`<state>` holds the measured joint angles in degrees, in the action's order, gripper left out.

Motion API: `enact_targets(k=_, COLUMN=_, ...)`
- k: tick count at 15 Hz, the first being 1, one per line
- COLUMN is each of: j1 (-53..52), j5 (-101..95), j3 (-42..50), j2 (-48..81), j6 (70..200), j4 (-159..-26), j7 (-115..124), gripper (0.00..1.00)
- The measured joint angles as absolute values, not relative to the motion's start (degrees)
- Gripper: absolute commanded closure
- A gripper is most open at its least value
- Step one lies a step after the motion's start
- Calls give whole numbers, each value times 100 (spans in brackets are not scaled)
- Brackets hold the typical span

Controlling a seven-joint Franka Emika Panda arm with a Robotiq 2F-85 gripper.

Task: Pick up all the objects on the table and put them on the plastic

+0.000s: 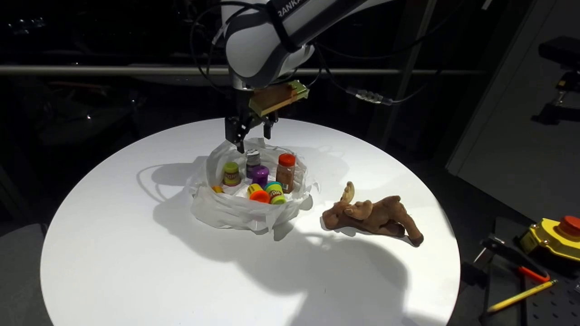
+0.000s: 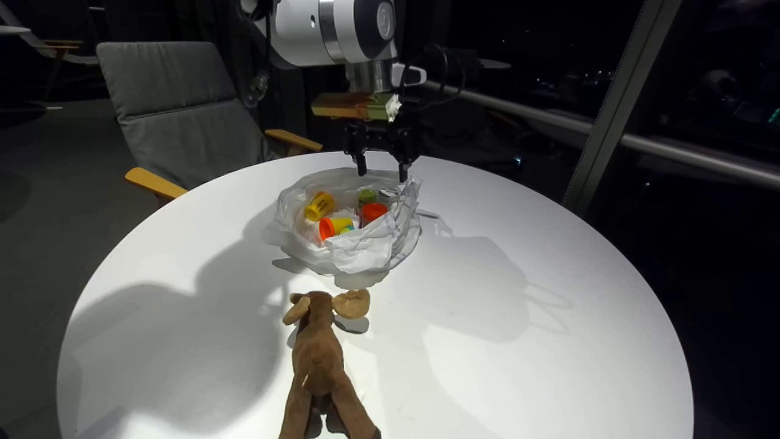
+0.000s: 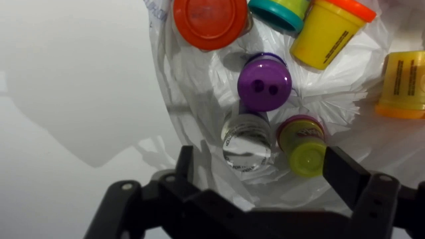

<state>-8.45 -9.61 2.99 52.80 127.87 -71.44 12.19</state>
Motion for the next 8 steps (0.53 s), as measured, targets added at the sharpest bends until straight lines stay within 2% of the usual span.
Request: enact_targets(k=8, j1=-1066, j5=-994, j3=366, j2=3439, j6=12886, j4=-8972, j7=1593, gripper=0)
